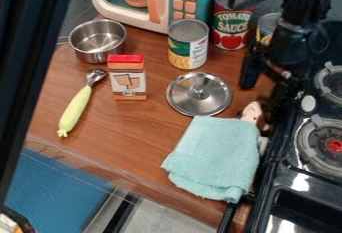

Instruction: Put the brown thing to the silver pot

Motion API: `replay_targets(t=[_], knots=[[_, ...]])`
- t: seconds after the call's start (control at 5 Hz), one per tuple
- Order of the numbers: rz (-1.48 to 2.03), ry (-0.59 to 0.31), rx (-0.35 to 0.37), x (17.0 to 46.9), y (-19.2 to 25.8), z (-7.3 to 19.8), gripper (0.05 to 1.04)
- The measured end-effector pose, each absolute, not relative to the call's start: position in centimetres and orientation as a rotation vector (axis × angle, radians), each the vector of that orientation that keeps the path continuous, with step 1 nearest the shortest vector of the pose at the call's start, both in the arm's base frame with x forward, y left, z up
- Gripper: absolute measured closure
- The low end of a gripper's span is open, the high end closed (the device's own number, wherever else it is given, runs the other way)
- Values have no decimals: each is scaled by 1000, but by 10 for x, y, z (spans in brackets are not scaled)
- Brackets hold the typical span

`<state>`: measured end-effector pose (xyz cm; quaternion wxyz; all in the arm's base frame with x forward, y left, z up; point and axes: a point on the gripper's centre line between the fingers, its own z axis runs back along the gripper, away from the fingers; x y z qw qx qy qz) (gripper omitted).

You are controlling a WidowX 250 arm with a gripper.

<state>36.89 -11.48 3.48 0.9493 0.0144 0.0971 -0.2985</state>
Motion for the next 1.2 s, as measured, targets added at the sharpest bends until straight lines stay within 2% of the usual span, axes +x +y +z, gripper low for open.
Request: replay_targets(t=[0.2,0.4,0.8,1.0,1.2], knots=[[-630,253,26,359,-113,33,83],[-639,292,19,352,-110,32,161],[-646,298,28,352,-109,33,716],[-662,299,32,352,-108,33,903],[-715,279,72,354,-109,41,997]])
